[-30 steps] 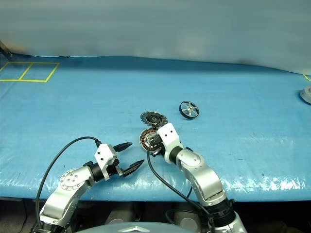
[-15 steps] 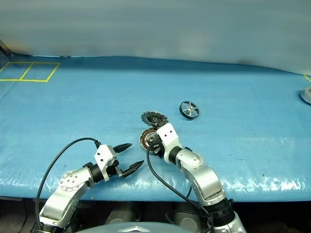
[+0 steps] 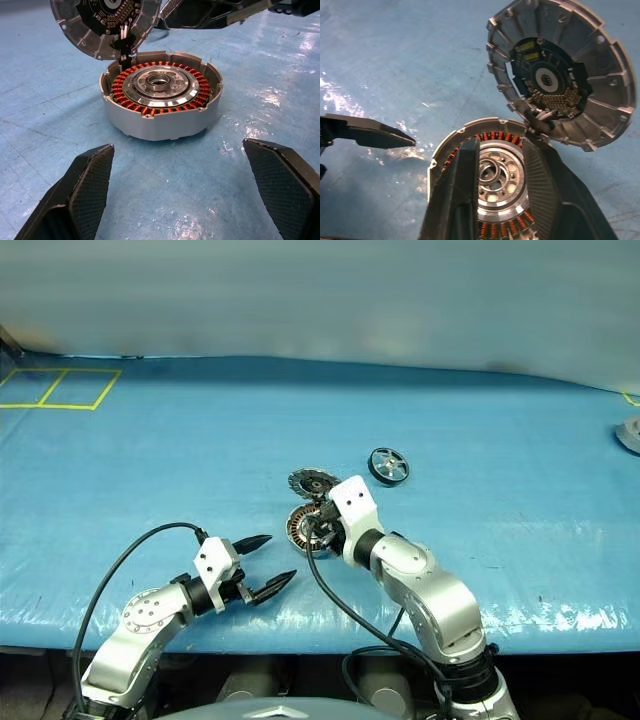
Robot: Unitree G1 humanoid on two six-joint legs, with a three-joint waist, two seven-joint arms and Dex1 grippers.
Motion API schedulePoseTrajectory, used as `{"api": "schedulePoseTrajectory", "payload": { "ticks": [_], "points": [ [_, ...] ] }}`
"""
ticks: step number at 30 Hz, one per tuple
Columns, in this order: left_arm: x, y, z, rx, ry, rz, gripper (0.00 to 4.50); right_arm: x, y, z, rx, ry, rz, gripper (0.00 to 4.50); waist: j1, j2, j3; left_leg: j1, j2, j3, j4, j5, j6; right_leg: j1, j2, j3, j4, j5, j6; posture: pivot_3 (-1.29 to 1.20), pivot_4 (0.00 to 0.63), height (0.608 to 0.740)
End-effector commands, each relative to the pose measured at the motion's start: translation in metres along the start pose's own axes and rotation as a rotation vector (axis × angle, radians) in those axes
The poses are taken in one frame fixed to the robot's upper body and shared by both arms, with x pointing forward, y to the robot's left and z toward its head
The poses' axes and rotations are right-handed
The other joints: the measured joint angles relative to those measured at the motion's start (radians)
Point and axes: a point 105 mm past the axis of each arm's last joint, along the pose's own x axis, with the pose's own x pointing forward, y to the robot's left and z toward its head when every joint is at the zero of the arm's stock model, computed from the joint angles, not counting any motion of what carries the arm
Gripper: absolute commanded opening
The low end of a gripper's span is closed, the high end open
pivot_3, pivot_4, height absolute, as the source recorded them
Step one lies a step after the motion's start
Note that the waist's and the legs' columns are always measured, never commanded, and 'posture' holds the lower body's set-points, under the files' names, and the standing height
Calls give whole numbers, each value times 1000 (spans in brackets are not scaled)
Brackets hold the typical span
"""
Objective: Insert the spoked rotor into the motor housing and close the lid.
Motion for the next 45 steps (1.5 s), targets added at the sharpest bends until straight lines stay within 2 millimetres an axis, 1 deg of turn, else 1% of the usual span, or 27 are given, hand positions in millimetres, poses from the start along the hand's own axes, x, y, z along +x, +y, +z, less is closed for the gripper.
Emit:
{"api": "schedulePoseTrajectory", "payload": {
  "ticks": [1,2,10,18,29,35,41,45],
  "points": [
    [2,0,12,32,-44,-5,4500,8,5,3,2,46,-24,287,-2,0,0,0,0,0,0,0,0,0,0,0,0,0,0,0,150,740],
    [2,0,12,32,-44,-5,4500,9,6,3,5,58,-26,17,-2,0,0,0,0,0,-1,0,0,0,0,0,0,1,1,0,150,740],
    [1,-1,10,26,-41,9,4500,11,14,9,-2,100,-8,17,-6,0,0,0,0,-1,-1,0,0,0,0,0,0,3,4,0,150,740],
    [1,-1,9,22,-40,13,4500,14,17,-2,-7,156,13,17,-8,0,0,0,0,0,-1,0,0,-1,0,0,0,3,4,0,150,740],
    [2,-1,7,17,-27,14,4500,18,15,-9,-6,180,11,17,-9,0,0,0,0,0,-1,0,0,-1,0,0,0,3,5,0,150,740],
    [2,-1,5,16,-21,12,4500,19,16,-11,-43,198,15,17,-10,0,0,0,0,0,-1,0,0,0,0,0,0,3,5,0,150,740],
    [1,-1,4,16,-18,11,4500,19,13,-8,-114,194,-18,17,-10,0,0,0,0,0,-1,0,0,-1,0,0,0,3,5,0,150,740],
    [1,-1,3,15,-15,10,4500,17,13,-2,-129,170,-23,17,-10,0,0,0,0,0,-1,0,0,-1,0,0,0,3,5,0,150,740]
  ]
}}
